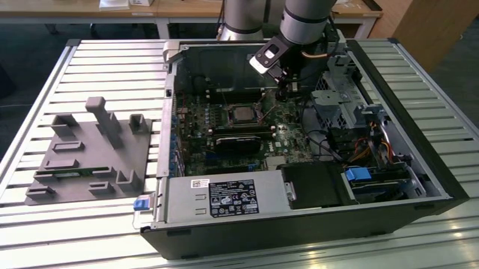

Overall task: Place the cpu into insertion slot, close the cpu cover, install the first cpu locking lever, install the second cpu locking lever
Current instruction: 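Close the cpu cover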

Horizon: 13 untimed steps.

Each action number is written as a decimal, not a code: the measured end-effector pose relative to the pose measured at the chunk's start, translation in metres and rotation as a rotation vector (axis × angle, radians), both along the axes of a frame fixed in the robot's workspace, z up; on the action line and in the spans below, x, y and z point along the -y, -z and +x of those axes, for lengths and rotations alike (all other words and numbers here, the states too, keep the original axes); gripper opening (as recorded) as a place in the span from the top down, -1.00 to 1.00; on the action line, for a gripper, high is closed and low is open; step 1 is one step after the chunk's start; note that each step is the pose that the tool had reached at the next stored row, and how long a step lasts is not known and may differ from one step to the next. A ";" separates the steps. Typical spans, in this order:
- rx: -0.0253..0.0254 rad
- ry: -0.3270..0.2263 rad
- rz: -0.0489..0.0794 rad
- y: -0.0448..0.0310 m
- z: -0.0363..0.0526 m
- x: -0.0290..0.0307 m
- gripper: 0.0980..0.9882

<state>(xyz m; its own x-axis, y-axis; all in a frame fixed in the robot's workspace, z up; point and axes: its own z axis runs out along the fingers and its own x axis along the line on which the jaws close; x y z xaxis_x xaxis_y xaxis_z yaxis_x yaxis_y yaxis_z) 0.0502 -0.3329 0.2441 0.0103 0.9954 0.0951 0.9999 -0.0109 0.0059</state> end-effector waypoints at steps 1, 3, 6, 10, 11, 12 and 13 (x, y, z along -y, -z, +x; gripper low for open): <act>0.0000 0.000 0.000 0.0000 -0.0002 0.0000 0.98; 0.0000 0.000 0.000 0.0000 -0.0007 0.0000 0.98; 0.0000 0.000 0.000 0.0000 -0.0021 0.0000 0.98; 0.0000 0.000 0.000 0.0000 -0.0050 0.0000 0.98; 0.0000 0.000 0.000 0.0000 -0.0058 0.0000 0.98; 0.0000 0.000 0.000 0.0000 -0.0066 0.0000 0.98; 0.0000 0.000 0.000 0.0000 -0.0074 0.0000 0.98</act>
<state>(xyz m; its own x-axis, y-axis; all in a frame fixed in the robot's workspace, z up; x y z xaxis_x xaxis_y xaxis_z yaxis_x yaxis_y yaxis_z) 0.0429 -0.3329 0.2441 0.0102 0.9954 0.0951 0.9999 -0.0109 0.0060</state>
